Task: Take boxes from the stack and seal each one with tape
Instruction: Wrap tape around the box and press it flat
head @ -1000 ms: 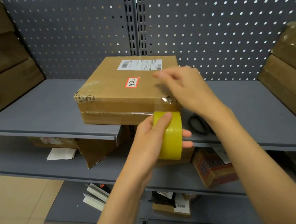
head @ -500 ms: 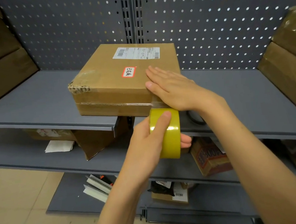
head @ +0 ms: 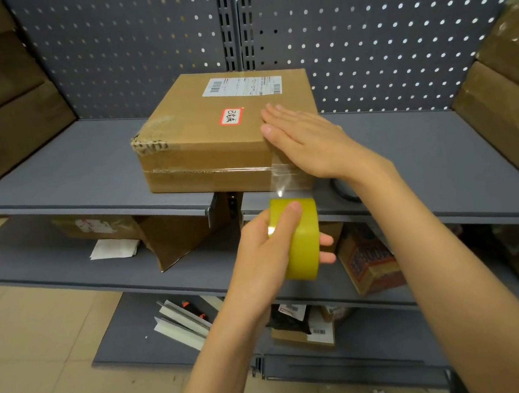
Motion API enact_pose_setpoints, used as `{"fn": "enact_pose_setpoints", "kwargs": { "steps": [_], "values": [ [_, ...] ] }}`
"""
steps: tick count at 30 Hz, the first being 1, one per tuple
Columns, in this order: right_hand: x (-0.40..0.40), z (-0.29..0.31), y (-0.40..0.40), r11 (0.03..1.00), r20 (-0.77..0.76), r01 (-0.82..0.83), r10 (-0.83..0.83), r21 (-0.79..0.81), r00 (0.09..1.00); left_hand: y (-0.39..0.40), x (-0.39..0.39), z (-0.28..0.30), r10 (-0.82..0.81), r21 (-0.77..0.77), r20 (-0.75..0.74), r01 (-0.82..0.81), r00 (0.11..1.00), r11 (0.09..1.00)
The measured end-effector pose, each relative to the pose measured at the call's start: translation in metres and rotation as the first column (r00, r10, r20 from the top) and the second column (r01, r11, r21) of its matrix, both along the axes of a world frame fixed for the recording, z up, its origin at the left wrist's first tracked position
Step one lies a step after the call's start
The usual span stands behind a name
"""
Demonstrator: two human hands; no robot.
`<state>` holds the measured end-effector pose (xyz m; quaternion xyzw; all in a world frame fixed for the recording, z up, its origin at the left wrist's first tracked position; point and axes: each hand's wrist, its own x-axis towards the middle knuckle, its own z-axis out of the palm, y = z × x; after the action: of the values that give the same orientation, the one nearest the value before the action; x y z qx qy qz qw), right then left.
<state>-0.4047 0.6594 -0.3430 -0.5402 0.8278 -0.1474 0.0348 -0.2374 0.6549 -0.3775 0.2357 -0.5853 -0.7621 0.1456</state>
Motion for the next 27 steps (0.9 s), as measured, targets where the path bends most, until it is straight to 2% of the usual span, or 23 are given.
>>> {"fn": "enact_pose_setpoints", "kwargs": {
  "steps": [1, 3, 6, 8, 10, 13, 15, 17, 27],
  "values": [
    [0.002, 0.0, 0.002, 0.999, 0.036, -0.001, 0.002, -0.052, 0.999, 0.0, -0.001, 0.0, 0.008, 0.003, 0.002, -0.008, 1.0, 1.0],
    [0.005, 0.0, 0.008, 0.967, 0.172, 0.017, 0.028, -0.254, 0.985, 0.0, -0.001, -0.001, 0.013, 0.001, 0.004, -0.013, 1.0, 1.0],
    [0.004, -0.006, 0.028, 0.784, 0.31, 0.195, -0.003, -0.59, 0.951, 0.0, -0.001, -0.001, 0.009, 0.003, 0.002, -0.009, 1.0, 1.0],
    [-0.002, -0.017, 0.043, 0.668, 0.297, 0.321, -0.154, -0.671, 0.942, 0.0, -0.001, -0.001, 0.006, 0.01, -0.002, -0.006, 1.0, 1.0],
    [-0.006, -0.027, 0.057, 0.646, 0.247, 0.429, -0.357, -0.631, 0.901, -0.001, -0.002, -0.001, 0.006, 0.014, -0.003, -0.006, 1.0, 1.0],
    [-0.01, -0.04, 0.073, 0.731, 0.106, 0.548, -0.558, -0.406, 0.823, 0.0, -0.002, -0.001, 0.008, 0.02, 0.008, -0.008, 1.0, 1.0],
    [-0.007, -0.046, 0.078, 0.769, 0.049, 0.581, -0.591, -0.268, 0.805, 0.0, -0.002, -0.001, 0.013, 0.025, 0.011, -0.013, 1.0, 1.0],
    [-0.004, -0.049, 0.079, 0.783, 0.03, 0.591, -0.597, -0.196, 0.802, 0.0, -0.002, 0.0, 0.017, 0.026, 0.011, -0.017, 1.0, 0.999],
    [0.003, -0.046, 0.074, 0.746, -0.011, 0.655, -0.661, -0.122, 0.75, 0.001, -0.002, 0.001, 0.017, 0.005, 0.023, -0.017, 1.0, 1.0]
  ]
}}
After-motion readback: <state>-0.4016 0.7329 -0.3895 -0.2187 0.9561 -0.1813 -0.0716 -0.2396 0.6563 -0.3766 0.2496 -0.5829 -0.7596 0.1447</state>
